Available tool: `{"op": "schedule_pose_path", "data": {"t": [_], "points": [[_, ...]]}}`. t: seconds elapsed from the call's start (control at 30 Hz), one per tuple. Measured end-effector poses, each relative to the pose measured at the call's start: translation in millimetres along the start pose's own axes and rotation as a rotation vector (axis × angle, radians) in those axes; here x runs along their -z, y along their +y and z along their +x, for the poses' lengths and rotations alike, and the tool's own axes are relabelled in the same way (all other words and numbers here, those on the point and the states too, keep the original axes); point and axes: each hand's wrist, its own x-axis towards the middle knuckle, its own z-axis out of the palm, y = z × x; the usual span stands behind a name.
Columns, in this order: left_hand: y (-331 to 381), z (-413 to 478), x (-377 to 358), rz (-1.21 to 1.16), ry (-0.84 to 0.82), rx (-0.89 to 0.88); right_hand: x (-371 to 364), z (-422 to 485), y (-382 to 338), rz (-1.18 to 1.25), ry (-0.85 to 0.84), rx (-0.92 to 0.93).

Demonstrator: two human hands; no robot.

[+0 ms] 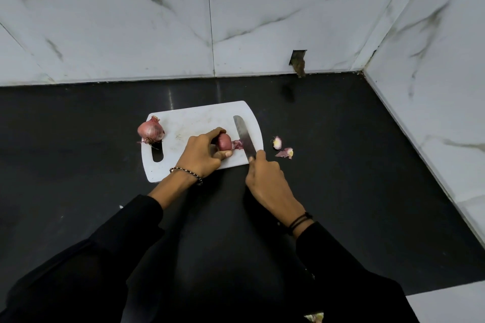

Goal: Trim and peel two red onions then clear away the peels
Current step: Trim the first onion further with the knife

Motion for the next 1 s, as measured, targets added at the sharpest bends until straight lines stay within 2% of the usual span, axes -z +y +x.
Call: {"op": "schedule_pose_path", "data": {"t": [0.27, 0.5, 0.77, 1.0], "points": [[-11, -3, 8, -0.012, -0.01, -0.021, -8, -15, -6, 0.081, -0.025, 0.03], [-4, 4, 2, 0.138, -0.024, -0.035, -17, -14, -21, 0.017, -0.07, -0.042], [12, 15, 0, 0.325, -0.088, -0.054, -13, -5, -20, 0.032, -0.203, -0.112], [13, 20, 2, 0.345, -0.115, -0.045, -12, -12, -20, -0.004, -0.239, -0.155]]}}
